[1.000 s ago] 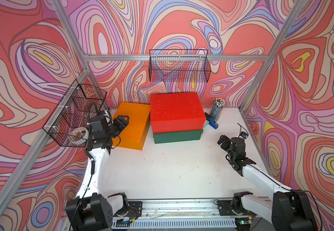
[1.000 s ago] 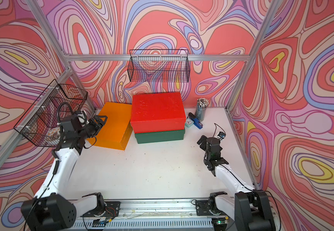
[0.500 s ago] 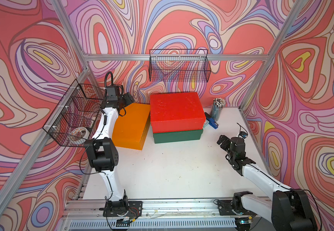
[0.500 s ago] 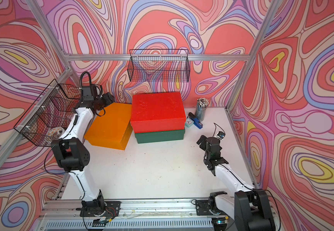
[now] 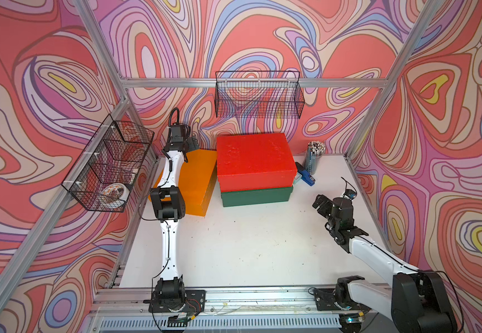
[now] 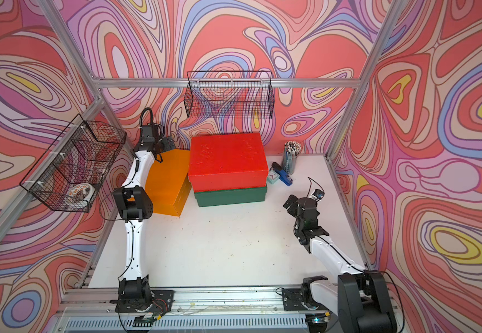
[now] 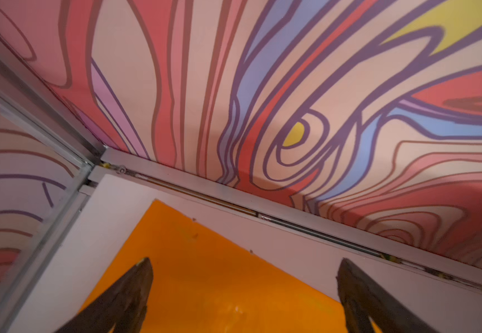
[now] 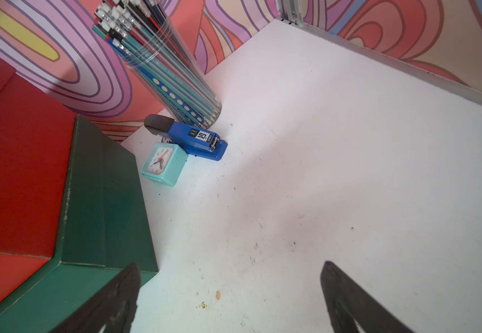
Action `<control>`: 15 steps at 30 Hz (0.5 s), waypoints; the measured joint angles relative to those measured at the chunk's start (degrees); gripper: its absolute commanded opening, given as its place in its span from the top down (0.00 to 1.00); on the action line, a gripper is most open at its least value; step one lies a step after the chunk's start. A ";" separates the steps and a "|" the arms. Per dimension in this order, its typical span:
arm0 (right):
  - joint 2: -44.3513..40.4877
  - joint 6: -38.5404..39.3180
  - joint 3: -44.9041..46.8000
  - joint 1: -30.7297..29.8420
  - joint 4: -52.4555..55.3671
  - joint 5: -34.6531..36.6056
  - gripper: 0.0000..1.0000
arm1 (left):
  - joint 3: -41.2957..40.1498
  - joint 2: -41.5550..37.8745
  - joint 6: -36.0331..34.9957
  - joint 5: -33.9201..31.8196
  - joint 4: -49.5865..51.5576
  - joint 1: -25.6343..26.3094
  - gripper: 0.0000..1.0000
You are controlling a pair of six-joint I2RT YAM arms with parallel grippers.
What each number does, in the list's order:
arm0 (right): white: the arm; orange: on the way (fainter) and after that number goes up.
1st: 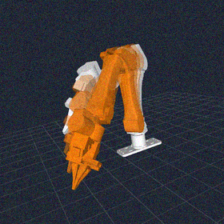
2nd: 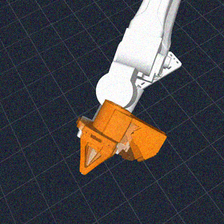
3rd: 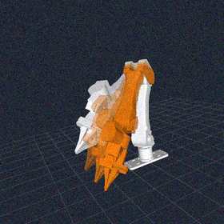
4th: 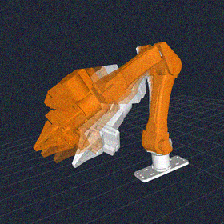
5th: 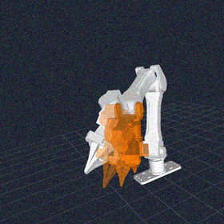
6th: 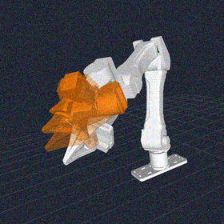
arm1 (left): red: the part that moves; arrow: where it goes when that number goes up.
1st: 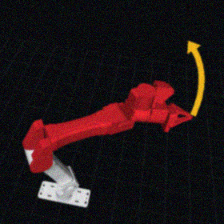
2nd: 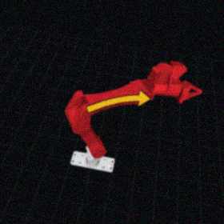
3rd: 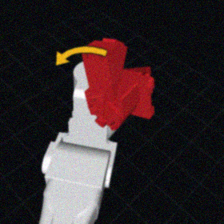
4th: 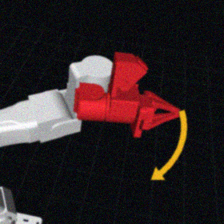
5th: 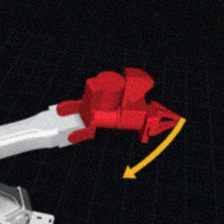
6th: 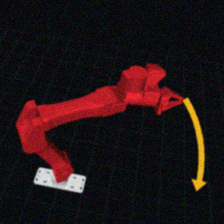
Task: Stack the shoeboxes
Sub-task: Move the shoebox to the center of the board.
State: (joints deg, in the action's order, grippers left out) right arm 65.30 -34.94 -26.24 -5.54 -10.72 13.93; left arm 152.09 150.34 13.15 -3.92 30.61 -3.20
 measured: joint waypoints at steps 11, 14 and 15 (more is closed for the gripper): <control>0.96 0.20 -0.02 0.00 0.00 -0.13 0.02 | 3.15 6.19 -12.07 -9.57 -6.95 1.88 0.00; 1.07 0.22 -0.04 0.00 0.00 -0.13 0.02 | 2.64 6.19 -13.55 -10.56 -7.91 1.86 0.00; 1.16 0.22 -0.07 0.00 0.00 -0.15 0.02 | 2.05 6.03 -13.62 -10.82 -8.61 1.86 0.01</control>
State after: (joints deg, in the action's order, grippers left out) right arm 66.46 -34.72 -26.30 -5.54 -10.72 13.78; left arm 154.15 156.38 -0.47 -14.74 22.00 -1.34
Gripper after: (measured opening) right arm 0.983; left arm 0.999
